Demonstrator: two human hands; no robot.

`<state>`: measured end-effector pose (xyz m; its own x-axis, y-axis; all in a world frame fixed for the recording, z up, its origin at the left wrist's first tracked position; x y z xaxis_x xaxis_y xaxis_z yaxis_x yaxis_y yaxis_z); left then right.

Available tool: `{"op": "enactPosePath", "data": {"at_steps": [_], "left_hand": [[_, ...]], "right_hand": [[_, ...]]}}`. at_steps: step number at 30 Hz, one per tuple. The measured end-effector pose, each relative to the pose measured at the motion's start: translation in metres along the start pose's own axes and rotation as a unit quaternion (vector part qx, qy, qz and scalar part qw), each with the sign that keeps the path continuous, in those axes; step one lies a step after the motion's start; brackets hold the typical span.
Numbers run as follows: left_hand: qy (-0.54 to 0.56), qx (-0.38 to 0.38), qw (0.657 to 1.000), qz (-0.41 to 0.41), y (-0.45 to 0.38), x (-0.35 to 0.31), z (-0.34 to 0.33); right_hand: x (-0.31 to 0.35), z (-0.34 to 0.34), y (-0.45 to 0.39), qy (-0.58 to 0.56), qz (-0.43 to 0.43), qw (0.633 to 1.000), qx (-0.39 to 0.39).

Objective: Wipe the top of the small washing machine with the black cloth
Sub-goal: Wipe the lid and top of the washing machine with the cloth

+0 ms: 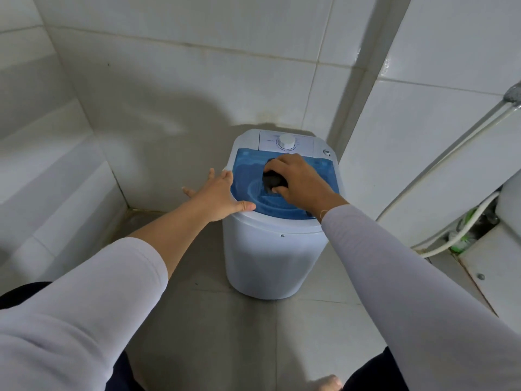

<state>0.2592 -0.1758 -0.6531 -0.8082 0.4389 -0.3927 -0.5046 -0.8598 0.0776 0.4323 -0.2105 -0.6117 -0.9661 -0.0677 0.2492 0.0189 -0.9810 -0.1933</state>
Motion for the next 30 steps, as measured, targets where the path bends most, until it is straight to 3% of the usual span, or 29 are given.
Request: {"op": "enactPosePath", "data": {"at_steps": [12,18,30], "left_hand": [[0.001,0.021,1.0,-0.013,-0.003,0.002,-0.001],[0.006,0.022,1.0,-0.009,-0.003,0.003,-0.001],[0.004,0.01,1.0,-0.006,-0.003,0.004,-0.004]], "right_hand": [[-0.003,-0.006,-0.004,0.017,0.005,0.997,0.076],[-0.004,-0.008,-0.003,0.057,0.019,0.995,0.074],[-0.01,0.008,0.006,0.233,0.037,0.969,0.072]]}}
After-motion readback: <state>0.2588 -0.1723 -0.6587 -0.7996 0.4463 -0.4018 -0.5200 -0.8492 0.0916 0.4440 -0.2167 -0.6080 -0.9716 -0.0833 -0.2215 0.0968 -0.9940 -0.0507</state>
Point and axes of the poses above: each hand's wrist, its own y-axis away from the middle knuckle, its own z-axis out of the back of the hand, x = y × z, the point moved 2 cm from there along -y, towards the middle knuckle, and after that the axes turned 15 degrees about -z, right-handed, at the moved point
